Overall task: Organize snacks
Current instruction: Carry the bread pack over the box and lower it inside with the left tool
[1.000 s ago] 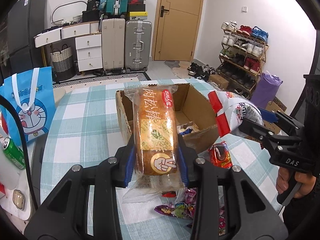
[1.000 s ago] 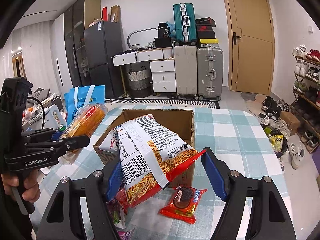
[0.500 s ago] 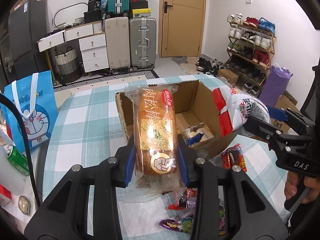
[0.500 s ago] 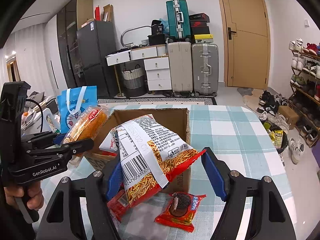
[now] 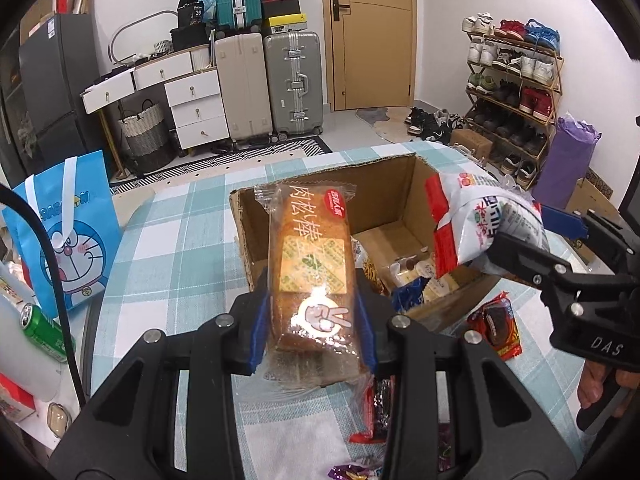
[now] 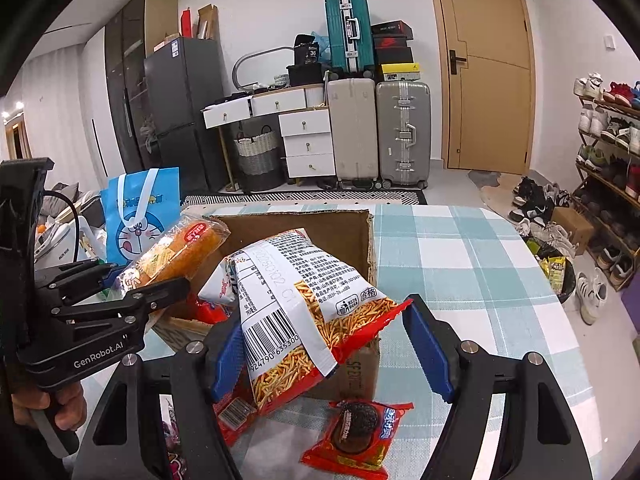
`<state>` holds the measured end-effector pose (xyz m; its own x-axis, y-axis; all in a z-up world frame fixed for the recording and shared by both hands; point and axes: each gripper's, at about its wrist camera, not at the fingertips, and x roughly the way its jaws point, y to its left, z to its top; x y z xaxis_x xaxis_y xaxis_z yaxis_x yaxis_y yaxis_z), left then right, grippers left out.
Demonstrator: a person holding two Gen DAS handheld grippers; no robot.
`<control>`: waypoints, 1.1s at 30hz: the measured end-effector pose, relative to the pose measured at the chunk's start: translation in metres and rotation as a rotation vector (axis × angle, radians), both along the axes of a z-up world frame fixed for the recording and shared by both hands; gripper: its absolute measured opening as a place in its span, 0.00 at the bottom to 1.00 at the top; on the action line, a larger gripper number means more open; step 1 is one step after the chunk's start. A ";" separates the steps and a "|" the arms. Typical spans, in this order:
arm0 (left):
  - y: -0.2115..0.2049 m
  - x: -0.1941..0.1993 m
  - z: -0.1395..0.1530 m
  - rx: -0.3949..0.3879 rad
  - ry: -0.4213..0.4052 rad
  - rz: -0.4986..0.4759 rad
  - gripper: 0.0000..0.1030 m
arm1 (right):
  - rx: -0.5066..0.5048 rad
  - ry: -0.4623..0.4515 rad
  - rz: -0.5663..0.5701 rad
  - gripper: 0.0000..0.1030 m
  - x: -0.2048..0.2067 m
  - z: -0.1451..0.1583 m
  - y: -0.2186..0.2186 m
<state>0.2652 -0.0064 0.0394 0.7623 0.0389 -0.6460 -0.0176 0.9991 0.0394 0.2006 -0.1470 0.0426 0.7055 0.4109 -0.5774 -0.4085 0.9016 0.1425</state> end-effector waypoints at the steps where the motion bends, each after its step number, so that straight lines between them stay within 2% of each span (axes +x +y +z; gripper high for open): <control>1: 0.000 0.002 0.000 0.000 0.001 0.001 0.33 | -0.001 0.000 -0.001 0.72 0.000 0.000 0.000; 9: 0.001 0.018 -0.004 0.021 0.003 0.008 0.33 | -0.011 -0.003 -0.003 0.72 0.008 -0.007 0.007; 23: 0.009 0.039 -0.015 -0.012 0.027 0.005 0.34 | -0.038 0.004 -0.027 0.73 0.013 -0.008 0.016; 33: 0.014 0.047 -0.019 -0.023 0.040 0.010 0.34 | -0.061 0.045 -0.038 0.73 0.023 -0.006 0.027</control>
<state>0.3125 0.0076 0.0208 0.7357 0.0313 -0.6766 -0.0263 0.9995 0.0177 0.2238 -0.1199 0.0368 0.6923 0.3478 -0.6322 -0.3685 0.9237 0.1047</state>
